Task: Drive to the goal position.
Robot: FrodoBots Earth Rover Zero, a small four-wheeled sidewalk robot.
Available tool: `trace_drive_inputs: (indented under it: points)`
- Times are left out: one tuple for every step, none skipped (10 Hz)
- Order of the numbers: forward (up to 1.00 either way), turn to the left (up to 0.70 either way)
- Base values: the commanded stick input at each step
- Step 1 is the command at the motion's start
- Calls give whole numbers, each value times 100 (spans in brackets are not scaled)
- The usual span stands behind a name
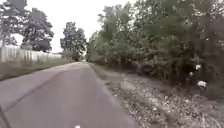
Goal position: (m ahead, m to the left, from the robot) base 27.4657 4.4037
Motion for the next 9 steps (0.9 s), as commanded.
trace_drive_inputs:
  points:
    - [46,6]
    - [26,8]
    - [5,10]
    - [5,11]
    - [6,11]
    - [6,12]
    - [7,13]
    - [7,13]
    - [7,12]
